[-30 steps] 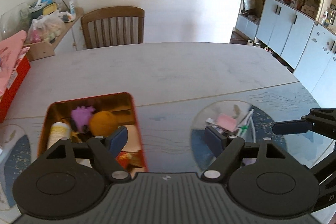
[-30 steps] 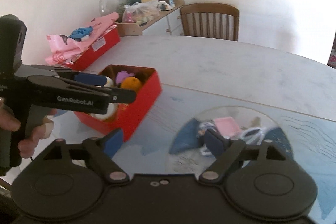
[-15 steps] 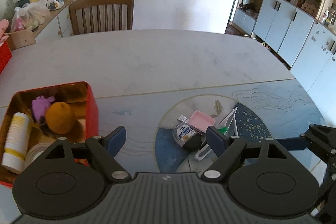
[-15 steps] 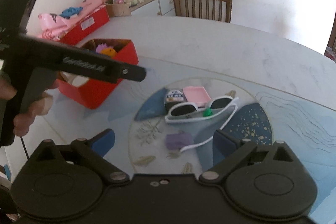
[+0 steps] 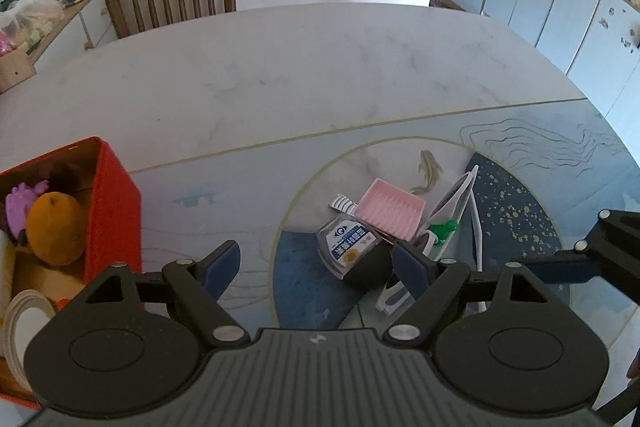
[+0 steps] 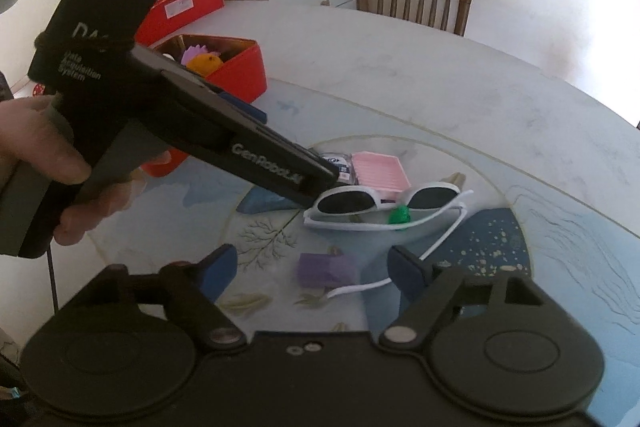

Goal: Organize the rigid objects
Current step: 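Move both tools back toward the remaining items on the mat, then grasp the small medicine box with the left tool while the right tool grasps the purple eraser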

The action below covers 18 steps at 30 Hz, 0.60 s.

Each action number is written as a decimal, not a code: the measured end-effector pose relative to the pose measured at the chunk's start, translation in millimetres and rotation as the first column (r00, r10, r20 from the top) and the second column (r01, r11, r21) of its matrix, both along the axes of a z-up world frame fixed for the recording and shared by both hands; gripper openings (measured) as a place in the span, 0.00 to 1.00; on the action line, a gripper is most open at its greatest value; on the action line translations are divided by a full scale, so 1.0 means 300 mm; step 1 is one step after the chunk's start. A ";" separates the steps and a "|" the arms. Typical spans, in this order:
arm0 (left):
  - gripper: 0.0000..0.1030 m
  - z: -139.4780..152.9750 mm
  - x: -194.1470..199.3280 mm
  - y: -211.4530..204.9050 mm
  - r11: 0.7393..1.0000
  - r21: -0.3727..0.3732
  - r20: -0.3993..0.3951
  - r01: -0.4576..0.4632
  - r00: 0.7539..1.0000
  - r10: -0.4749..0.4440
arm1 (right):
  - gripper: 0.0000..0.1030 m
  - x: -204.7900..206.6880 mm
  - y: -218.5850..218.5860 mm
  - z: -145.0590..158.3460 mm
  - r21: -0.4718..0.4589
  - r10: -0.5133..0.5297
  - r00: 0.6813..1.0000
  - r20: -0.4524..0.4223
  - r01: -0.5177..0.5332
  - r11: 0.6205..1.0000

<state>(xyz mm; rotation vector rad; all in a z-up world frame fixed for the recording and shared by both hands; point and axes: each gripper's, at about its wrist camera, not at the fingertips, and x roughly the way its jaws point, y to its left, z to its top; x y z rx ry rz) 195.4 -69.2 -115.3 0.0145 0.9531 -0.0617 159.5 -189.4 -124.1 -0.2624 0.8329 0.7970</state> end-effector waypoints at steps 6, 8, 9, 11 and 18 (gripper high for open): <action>0.81 -0.045 0.040 -0.004 1.000 0.000 -0.035 0.007 0.999 -0.007 | 0.68 0.037 0.019 -0.031 -0.016 -0.003 1.000 -0.024 0.002 1.000; 0.81 -0.057 0.049 -0.002 1.000 -0.007 -0.040 0.005 0.999 -0.005 | 0.65 0.043 0.027 -0.036 -0.025 -0.002 1.000 -0.021 0.002 1.000; 0.81 -0.063 0.053 -0.002 1.000 -0.017 -0.045 0.005 0.999 -0.006 | 0.63 0.047 0.031 -0.039 -0.027 0.000 1.000 -0.022 0.000 1.000; 0.81 -0.070 0.061 -0.009 1.000 -0.026 -0.049 0.014 0.999 -0.015 | 0.61 0.050 0.033 -0.047 -0.028 0.003 0.999 -0.033 -0.004 1.000; 0.81 -0.098 0.056 -0.055 0.998 0.017 -0.035 0.069 0.997 -0.068 | 0.51 0.056 0.024 -0.078 -0.045 -0.008 0.998 -0.057 0.006 0.999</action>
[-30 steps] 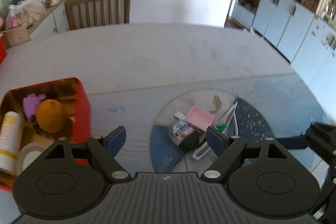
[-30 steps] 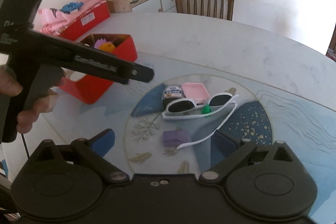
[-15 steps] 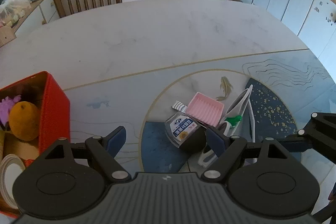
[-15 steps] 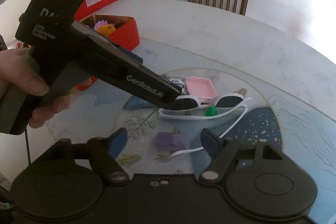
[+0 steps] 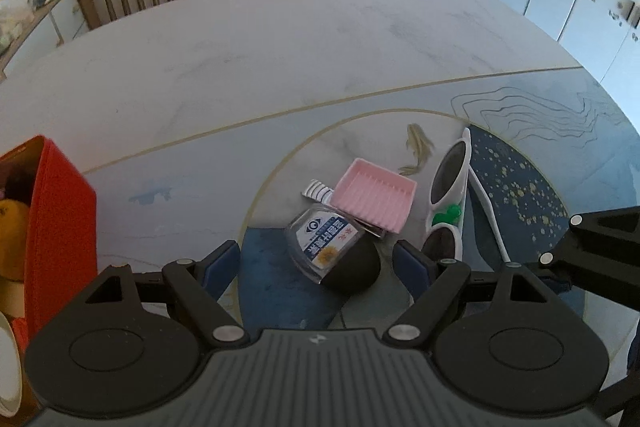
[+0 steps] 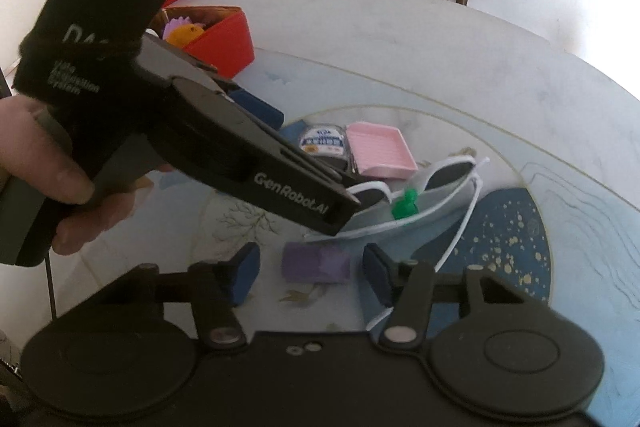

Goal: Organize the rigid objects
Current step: 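Grasp the small medicine box with the left tool while the right tool grasps the purple eraser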

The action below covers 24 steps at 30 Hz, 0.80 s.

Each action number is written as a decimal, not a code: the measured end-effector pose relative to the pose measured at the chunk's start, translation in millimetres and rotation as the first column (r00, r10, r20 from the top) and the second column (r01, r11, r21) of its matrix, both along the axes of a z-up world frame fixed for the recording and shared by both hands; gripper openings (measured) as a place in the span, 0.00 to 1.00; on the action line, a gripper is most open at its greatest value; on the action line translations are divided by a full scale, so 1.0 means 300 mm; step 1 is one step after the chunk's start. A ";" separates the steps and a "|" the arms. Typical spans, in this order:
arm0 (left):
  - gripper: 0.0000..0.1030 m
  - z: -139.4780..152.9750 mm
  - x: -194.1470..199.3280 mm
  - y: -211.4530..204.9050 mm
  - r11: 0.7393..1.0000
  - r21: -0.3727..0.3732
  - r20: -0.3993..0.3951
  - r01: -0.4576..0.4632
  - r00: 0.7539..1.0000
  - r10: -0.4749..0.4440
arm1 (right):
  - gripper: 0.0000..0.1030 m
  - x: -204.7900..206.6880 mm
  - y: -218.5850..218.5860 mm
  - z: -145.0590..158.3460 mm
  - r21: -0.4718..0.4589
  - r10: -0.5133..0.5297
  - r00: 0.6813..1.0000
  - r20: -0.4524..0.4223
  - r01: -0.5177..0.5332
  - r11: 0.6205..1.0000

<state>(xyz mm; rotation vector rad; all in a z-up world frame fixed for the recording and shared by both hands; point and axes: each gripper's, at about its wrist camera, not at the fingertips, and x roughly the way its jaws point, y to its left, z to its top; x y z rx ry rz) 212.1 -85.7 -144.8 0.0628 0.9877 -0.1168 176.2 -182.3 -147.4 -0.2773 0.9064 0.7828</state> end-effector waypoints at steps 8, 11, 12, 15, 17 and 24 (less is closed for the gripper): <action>0.75 -0.012 -0.003 -0.012 1.000 0.008 0.029 0.007 1.000 -0.008 | 0.41 -0.020 0.002 -0.012 -0.029 0.006 0.999 0.044 -0.005 1.000; 0.60 -0.003 -0.007 -0.016 1.000 0.008 0.037 0.022 0.999 -0.023 | 0.35 -0.041 0.008 -0.015 -0.056 0.021 0.997 0.076 -0.017 0.998; 0.57 0.001 -0.006 -0.018 1.000 0.010 0.037 0.028 0.999 -0.028 | 0.34 -0.045 0.009 -0.016 -0.059 0.027 0.996 0.081 -0.022 0.998; 0.49 0.008 -0.008 -0.032 0.998 0.022 0.041 0.051 0.998 -0.052 | 0.33 -0.052 0.014 -0.018 -0.067 0.038 0.995 0.095 -0.031 0.997; 0.48 0.011 -0.010 -0.038 0.998 0.035 0.042 0.055 0.998 -0.056 | 0.33 -0.057 0.011 -0.019 -0.068 0.038 0.995 0.095 -0.031 0.997; 0.48 0.024 -0.040 -0.015 1.000 0.023 0.041 0.015 0.999 -0.016 | 0.34 -0.047 -0.017 0.010 -0.024 -0.005 0.998 0.066 0.007 1.000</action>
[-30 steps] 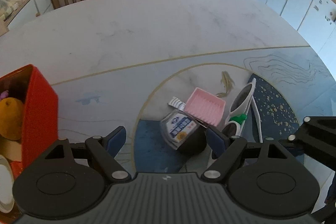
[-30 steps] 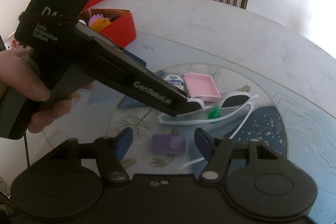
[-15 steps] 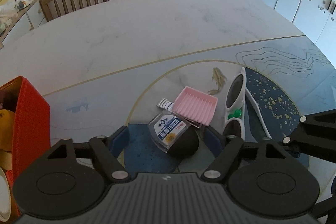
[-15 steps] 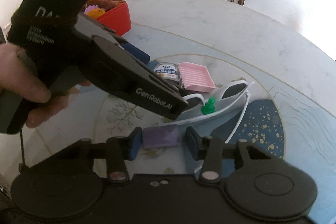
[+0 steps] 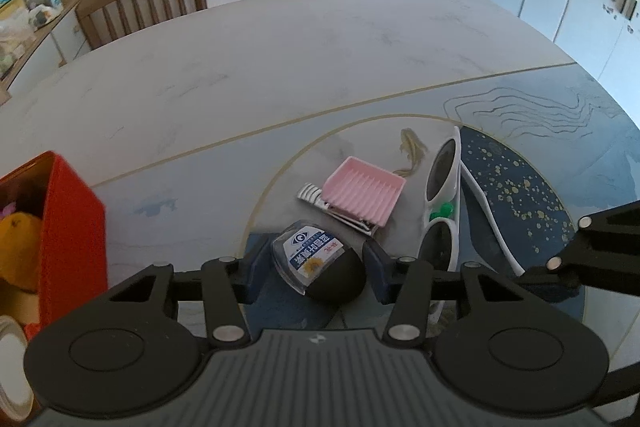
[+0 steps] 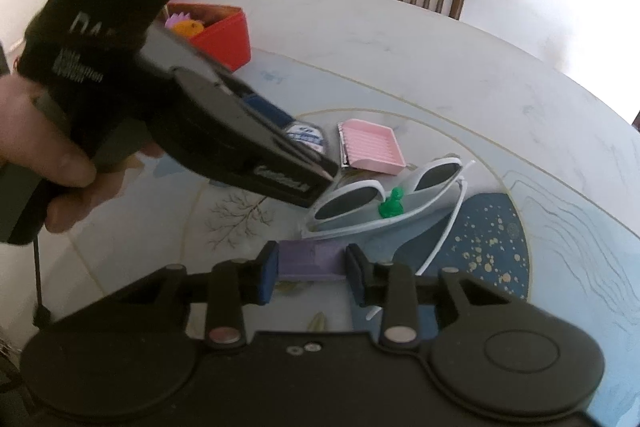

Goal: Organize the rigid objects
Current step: 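Grasp the small medicine box with the left tool while the right tool grasps the purple eraser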

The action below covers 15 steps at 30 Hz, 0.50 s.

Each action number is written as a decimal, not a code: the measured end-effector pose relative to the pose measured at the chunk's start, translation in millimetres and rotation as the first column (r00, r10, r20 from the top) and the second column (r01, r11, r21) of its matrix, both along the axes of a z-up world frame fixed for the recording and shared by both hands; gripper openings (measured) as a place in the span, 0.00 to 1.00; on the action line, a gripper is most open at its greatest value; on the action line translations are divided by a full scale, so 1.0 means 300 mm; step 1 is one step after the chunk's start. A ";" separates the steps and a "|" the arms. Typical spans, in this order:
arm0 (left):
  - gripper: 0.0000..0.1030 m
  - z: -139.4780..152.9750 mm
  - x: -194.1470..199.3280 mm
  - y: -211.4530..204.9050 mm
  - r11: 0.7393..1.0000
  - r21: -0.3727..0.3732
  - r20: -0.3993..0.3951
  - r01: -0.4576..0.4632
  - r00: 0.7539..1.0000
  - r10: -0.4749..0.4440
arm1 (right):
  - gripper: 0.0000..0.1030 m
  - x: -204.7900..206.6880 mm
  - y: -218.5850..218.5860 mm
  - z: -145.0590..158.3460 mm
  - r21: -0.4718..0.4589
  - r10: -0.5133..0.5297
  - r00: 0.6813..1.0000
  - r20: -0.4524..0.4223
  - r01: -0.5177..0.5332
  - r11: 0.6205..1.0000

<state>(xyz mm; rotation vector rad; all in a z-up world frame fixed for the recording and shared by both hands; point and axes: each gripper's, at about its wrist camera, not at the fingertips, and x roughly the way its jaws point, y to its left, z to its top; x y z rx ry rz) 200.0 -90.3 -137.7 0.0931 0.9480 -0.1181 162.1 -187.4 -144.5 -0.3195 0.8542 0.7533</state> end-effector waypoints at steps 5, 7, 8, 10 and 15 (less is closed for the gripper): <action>0.47 0.026 -0.044 0.023 1.000 -0.021 0.010 -0.013 1.000 0.013 | 0.34 -0.008 -0.034 0.043 0.050 -0.035 0.999 -0.025 0.036 0.998; 0.46 0.029 -0.055 0.033 1.000 -0.019 0.009 -0.015 1.000 0.016 | 0.34 -0.014 -0.042 0.056 0.058 -0.043 0.999 -0.026 0.044 0.997; 0.45 0.032 -0.059 0.034 1.000 -0.018 0.011 -0.019 1.000 0.019 | 0.34 -0.016 -0.046 0.061 0.060 -0.048 0.998 -0.028 0.049 0.997; 0.44 0.045 -0.070 0.041 1.000 -0.020 0.017 -0.023 1.000 0.023 | 0.34 -0.027 -0.052 0.073 0.071 -0.053 0.998 -0.030 0.055 0.996; 0.33 0.077 -0.103 0.065 0.999 -0.036 0.031 -0.036 0.999 0.037 | 0.34 -0.047 -0.059 0.113 0.100 -0.061 0.998 -0.025 0.064 0.993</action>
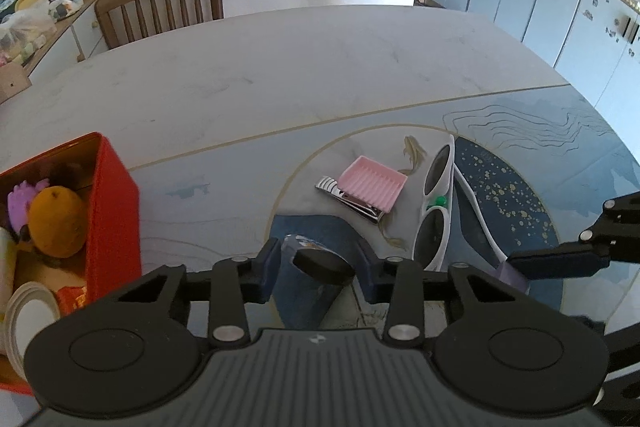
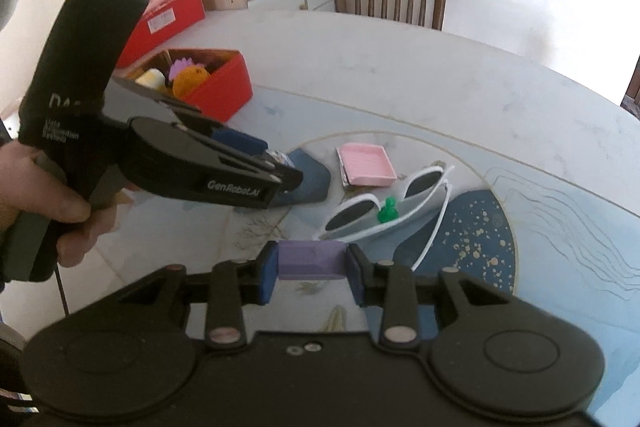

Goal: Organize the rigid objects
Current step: 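Grasp the small medicine box with the left tool while the right tool grasps the purple eraser, then carry the medicine box and purple eraser over the red tin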

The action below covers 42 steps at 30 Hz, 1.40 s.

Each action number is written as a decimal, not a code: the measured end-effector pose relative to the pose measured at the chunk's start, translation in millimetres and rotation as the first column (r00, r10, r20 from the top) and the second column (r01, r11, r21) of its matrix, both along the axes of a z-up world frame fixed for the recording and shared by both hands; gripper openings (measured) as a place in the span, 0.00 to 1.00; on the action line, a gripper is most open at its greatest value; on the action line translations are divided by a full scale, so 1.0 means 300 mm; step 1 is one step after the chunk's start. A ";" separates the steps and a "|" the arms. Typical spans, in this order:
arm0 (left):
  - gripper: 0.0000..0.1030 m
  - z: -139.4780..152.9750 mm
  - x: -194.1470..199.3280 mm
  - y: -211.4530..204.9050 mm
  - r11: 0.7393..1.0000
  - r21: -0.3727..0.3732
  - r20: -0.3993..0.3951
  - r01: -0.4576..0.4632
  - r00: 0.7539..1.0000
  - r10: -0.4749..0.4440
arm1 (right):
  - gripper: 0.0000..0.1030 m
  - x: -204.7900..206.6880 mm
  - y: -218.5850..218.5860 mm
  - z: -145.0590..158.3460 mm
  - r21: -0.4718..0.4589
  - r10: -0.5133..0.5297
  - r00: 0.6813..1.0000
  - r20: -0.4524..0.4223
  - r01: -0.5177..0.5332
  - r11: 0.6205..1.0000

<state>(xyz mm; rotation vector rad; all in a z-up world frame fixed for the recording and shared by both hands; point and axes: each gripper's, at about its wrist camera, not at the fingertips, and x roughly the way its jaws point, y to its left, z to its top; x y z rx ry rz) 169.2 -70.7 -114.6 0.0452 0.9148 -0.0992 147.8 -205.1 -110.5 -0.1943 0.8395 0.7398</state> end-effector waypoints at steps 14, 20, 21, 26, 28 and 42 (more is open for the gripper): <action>0.14 -0.015 -0.027 0.051 0.998 -0.052 -0.033 -0.024 0.999 0.022 | 0.34 -0.029 0.012 0.007 0.010 -0.017 1.000 -0.005 0.017 1.000; 0.46 -0.017 -0.019 0.048 0.996 -0.055 -0.051 -0.065 0.997 0.063 | 0.34 -0.031 0.001 0.000 0.017 -0.032 0.999 -0.016 0.032 0.999; 0.65 -0.017 -0.019 0.046 0.996 -0.060 -0.045 -0.067 0.997 0.064 | 0.34 -0.029 -0.002 -0.001 0.018 -0.034 0.999 -0.017 0.035 0.999; 0.68 -0.038 -0.002 0.009 0.997 -0.033 -0.047 -0.070 0.997 0.068 | 0.34 -0.025 -0.017 -0.008 0.016 -0.046 0.999 -0.024 0.046 0.999; 0.68 -0.055 0.007 -0.003 0.997 -0.016 -0.056 -0.077 0.996 0.076 | 0.34 -0.025 -0.024 -0.011 0.013 -0.046 0.999 -0.025 0.047 0.999; 0.37 -0.078 0.001 -0.013 0.989 0.010 -0.032 -0.150 0.988 0.150 | 0.34 -0.031 -0.051 -0.023 -0.004 -0.024 0.999 -0.029 0.024 1.000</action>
